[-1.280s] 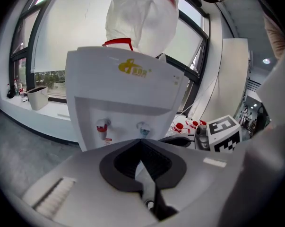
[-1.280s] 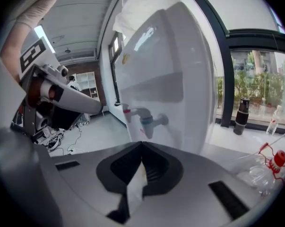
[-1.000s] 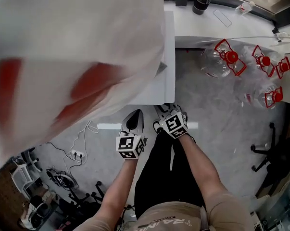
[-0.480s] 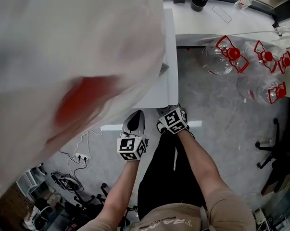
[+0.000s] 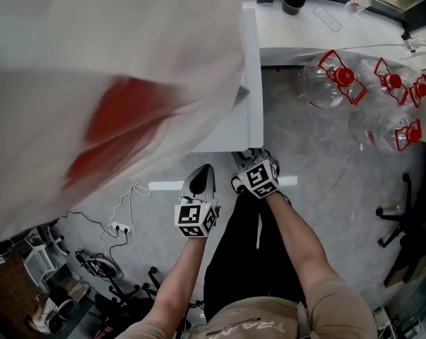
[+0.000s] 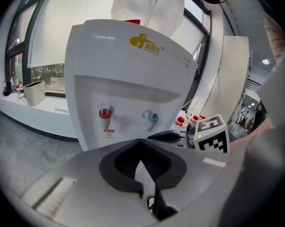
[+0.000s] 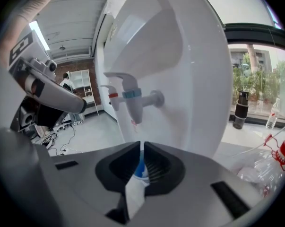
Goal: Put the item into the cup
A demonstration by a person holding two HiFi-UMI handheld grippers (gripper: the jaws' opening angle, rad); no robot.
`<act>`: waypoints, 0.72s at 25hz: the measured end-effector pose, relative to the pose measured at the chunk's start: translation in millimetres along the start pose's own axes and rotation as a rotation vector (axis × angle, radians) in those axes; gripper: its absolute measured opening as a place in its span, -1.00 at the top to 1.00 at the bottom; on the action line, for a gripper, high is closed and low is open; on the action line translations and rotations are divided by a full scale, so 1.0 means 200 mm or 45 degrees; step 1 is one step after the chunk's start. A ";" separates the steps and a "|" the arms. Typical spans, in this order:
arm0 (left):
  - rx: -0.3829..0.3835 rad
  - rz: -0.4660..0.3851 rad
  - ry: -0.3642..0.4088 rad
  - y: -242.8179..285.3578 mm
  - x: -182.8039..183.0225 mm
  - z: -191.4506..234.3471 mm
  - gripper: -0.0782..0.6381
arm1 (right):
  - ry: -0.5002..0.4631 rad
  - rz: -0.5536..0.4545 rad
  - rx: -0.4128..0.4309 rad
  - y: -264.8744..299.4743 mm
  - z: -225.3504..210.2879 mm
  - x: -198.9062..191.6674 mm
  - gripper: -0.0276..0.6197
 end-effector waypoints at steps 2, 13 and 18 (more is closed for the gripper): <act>-0.010 -0.001 0.015 -0.01 0.00 -0.02 0.76 | -0.004 0.001 0.005 -0.05 0.01 0.00 0.88; -0.015 -0.057 0.079 -0.34 0.16 -0.18 0.76 | -0.101 0.030 0.069 -0.59 0.18 0.18 0.88; -0.044 -0.113 0.102 -0.51 0.31 -0.30 0.76 | -0.059 -0.023 0.044 -0.88 0.16 0.40 0.88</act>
Point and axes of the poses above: the fingertips, and each gripper's own axes: y forward along the fingers, z to its left, x out of its top, the point moved 4 cm from there along -y, backward along the fingers, and after that the axes turned 12 degrees about z, right-handed, at the moved point
